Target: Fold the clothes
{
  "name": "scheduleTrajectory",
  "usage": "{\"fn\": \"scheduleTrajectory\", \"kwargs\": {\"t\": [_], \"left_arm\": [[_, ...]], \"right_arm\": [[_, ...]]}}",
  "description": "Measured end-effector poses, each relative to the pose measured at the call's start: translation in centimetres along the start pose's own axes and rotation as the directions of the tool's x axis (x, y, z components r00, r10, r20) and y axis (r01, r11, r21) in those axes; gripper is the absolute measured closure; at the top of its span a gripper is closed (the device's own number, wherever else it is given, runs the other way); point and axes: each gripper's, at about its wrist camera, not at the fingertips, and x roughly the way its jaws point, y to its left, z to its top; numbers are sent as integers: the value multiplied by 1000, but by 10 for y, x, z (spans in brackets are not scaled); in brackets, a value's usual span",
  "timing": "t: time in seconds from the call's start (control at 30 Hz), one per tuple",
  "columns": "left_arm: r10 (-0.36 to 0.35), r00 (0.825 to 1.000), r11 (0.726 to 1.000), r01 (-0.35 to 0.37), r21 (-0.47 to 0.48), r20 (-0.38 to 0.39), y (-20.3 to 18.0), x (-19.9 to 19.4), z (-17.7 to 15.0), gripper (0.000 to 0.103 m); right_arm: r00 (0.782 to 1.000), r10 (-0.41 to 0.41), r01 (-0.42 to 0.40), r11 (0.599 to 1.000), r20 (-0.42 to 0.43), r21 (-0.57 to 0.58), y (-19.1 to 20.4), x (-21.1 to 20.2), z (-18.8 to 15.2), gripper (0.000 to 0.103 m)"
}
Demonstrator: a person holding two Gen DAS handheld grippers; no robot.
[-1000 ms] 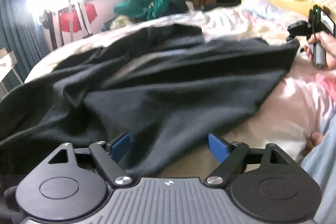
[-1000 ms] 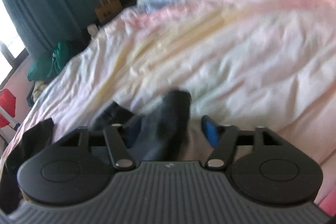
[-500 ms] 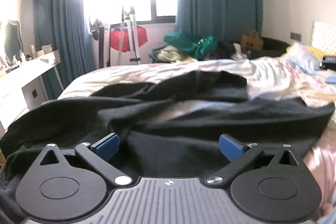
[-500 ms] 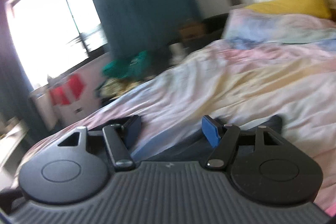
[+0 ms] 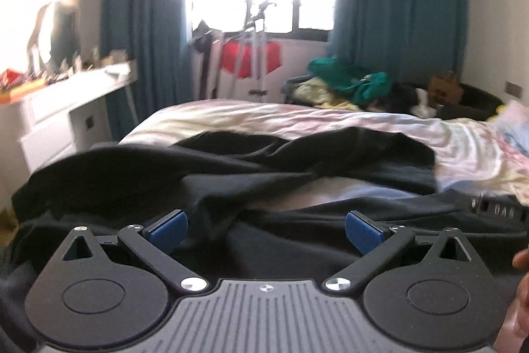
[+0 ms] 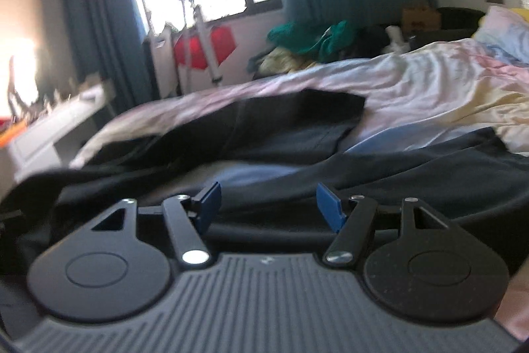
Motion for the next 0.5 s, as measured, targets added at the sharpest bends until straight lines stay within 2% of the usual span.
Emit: {"fn": "scheduleTrajectory", "kwargs": {"t": [0.2, 0.33, 0.37, 0.43, 0.5], "left_arm": [[24, 1000, 997, -25, -75, -15, 22, 15, -13, 0], [33, 998, 996, -38, -87, -57, 27, 39, -20, 0], [27, 997, 995, -34, -96, -68, 28, 45, -21, 0], [13, 996, 993, -24, -115, -91, 30, 55, -24, 0], [-4, 994, 991, -10, -132, -106, 32, 62, -28, 0]], "right_arm": [[996, -52, 49, 998, -72, -39, 7, 65, 15, 37], [987, -10, 28, 993, -161, 111, -12, 112, 23, 38], [980, 34, 6, 979, -195, 202, -21, 125, 23, 38], [962, 150, -55, 924, -227, 378, -33, 146, 21, 38], [952, 226, -95, 860, -208, 501, -39, 162, 18, 38]]}}
